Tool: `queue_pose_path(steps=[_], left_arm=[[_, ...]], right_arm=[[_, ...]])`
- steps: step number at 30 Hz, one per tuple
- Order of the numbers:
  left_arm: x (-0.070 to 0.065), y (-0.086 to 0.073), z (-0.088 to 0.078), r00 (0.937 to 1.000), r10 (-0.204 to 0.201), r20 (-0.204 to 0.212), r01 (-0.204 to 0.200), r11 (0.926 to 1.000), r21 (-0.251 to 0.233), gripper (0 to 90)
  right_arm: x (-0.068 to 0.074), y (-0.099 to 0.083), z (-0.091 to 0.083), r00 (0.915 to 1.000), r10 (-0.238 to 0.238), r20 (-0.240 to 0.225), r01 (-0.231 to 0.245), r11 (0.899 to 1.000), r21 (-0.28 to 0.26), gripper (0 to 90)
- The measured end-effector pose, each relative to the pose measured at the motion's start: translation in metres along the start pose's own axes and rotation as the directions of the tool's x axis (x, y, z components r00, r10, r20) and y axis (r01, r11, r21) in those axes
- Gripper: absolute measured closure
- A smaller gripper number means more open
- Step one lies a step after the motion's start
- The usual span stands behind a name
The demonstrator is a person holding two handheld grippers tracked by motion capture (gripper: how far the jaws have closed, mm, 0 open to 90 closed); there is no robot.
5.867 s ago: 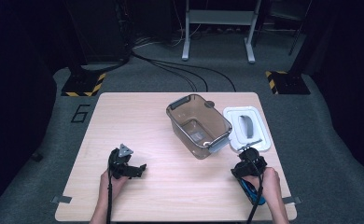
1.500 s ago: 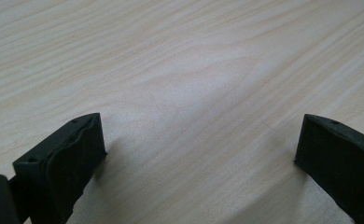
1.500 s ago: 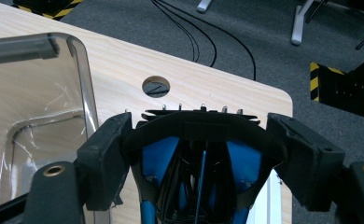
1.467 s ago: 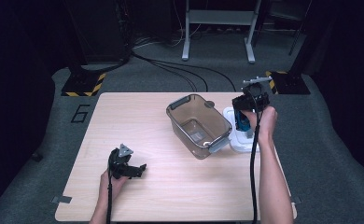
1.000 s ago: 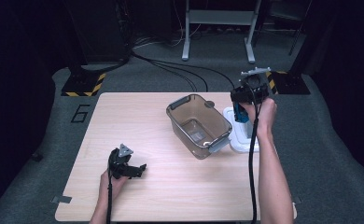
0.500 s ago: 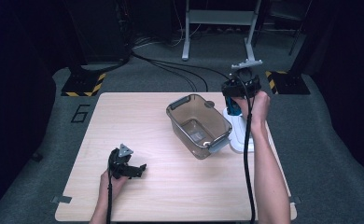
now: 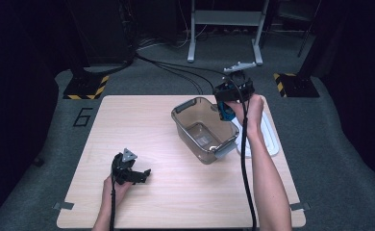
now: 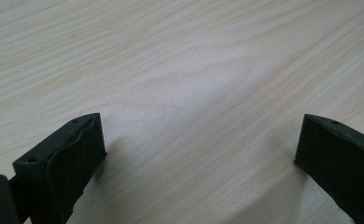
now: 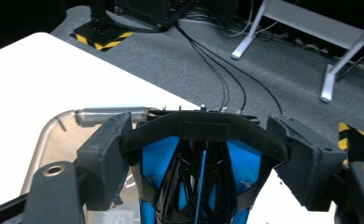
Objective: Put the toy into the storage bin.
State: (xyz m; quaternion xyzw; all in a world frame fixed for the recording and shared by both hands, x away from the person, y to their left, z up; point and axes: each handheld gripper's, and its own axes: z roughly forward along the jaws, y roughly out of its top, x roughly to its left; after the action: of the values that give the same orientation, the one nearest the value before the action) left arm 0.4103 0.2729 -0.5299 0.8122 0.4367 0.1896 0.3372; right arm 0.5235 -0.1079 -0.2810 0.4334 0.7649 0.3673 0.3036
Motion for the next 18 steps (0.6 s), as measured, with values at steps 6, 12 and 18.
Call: queue_pose_path(steps=[6, 12, 18], left_arm=[[0.0, 0.0, 0.0, 1.0, -0.001, 0.0, 0.001, 1.0, -0.001, 1.4], [0.0, 0.0, 0.0, 1.0, 0.0, 0.001, 0.0, 1.0, 0.002, 1.4], [0.0, 0.0, 0.0, 1.0, -0.001, 0.001, 0.001, 1.0, 0.001, 1.4]], right_arm=[[0.011, -0.005, 0.011, 0.9988, 0.012, -0.048, -0.012, 1.0, 0.012, 24.4], [0.02, -0.013, 0.02, 0.9962, 0.021, -0.084, -0.019, 0.999, 0.027, 24.4], [0.028, -0.022, 0.029, 0.9937, 0.029, -0.108, -0.024, 0.998, 0.05, 24.4]])
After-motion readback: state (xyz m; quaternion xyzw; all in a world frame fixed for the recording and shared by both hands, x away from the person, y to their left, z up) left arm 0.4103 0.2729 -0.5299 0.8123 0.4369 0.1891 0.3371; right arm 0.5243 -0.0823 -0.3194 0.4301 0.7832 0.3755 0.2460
